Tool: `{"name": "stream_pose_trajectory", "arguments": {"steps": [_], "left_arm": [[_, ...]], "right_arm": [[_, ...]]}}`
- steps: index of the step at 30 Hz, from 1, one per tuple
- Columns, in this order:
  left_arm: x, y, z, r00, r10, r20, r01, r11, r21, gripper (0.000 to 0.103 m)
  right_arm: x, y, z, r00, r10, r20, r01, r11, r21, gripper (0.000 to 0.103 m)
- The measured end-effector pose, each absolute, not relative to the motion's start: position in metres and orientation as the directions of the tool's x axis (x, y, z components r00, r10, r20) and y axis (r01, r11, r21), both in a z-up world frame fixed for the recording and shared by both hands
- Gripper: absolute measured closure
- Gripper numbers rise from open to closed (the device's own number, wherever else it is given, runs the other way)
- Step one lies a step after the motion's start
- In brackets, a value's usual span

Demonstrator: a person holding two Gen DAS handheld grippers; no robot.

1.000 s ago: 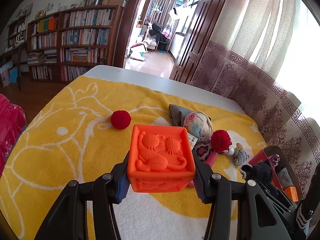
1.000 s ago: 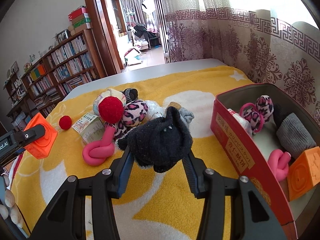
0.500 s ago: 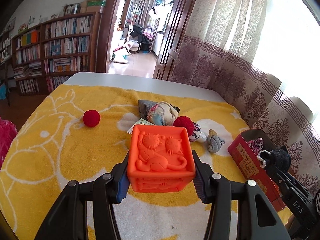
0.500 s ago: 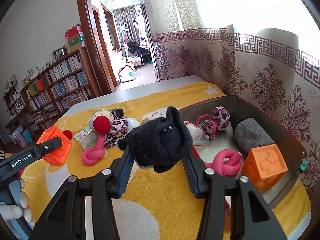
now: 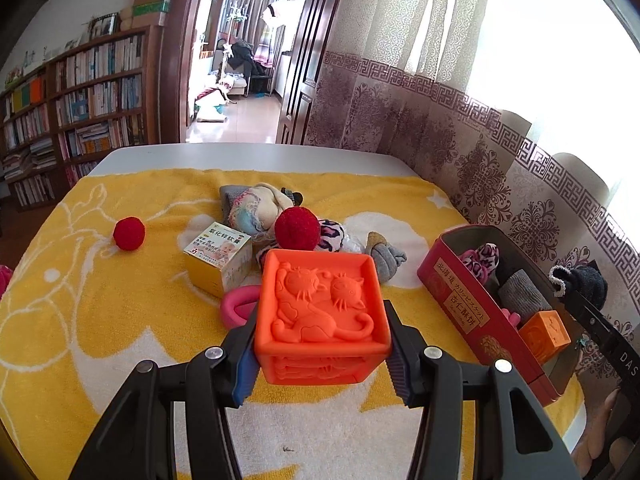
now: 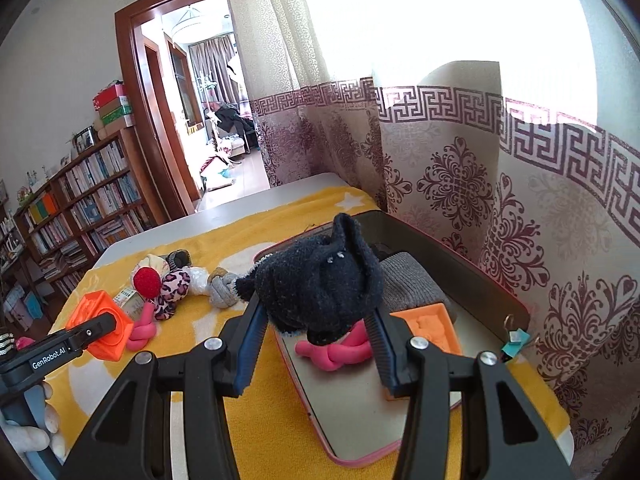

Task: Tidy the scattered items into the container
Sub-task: 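Carry the red-orange cube and black plush into the red tin and open both grippers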

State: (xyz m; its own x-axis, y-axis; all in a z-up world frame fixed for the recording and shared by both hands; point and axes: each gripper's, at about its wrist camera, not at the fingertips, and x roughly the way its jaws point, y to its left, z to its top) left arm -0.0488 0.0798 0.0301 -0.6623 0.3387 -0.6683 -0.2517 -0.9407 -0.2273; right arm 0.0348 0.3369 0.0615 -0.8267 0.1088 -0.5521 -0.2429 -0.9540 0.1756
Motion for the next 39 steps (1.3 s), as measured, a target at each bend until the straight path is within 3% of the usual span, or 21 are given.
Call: {"name": "stream_pose_trajectory", "arguments": {"steps": [11, 26, 33, 35, 39], "left_arm": [[-0.042, 0.128, 0.036, -0.634, 0.382, -0.673, -0.351, -0.917, -0.189, 0.048], [-0.045, 0.243, 0.059, -0.555, 0.499, -0.665, -0.558, -0.817, -0.148, 0.048], [-0.055, 0.283, 0.049, -0.483, 0.523, -0.702, -0.615, -0.774, -0.154, 0.048], [-0.056, 0.286, 0.050, -0.481, 0.522, -0.704, -0.615, -0.773, -0.154, 0.037], [-0.054, 0.285, 0.057, -0.519, 0.510, -0.686, -0.612, -0.782, -0.118, 0.032]], "right_arm": [[0.062, 0.397, 0.055, -0.799, 0.210, -0.563, -0.373, -0.908, 0.191, 0.050], [0.067, 0.408, 0.053, -0.812, 0.170, -0.559, -0.349, -0.908, 0.230, 0.050], [0.067, 0.411, 0.052, -0.815, 0.162, -0.557, -0.343, -0.909, 0.238, 0.051], [0.066, 0.410, 0.051, -0.814, 0.153, -0.560, -0.337, -0.911, 0.240, 0.050], [0.062, 0.413, 0.045, -0.809, 0.129, -0.573, -0.334, -0.904, 0.268, 0.047]]}}
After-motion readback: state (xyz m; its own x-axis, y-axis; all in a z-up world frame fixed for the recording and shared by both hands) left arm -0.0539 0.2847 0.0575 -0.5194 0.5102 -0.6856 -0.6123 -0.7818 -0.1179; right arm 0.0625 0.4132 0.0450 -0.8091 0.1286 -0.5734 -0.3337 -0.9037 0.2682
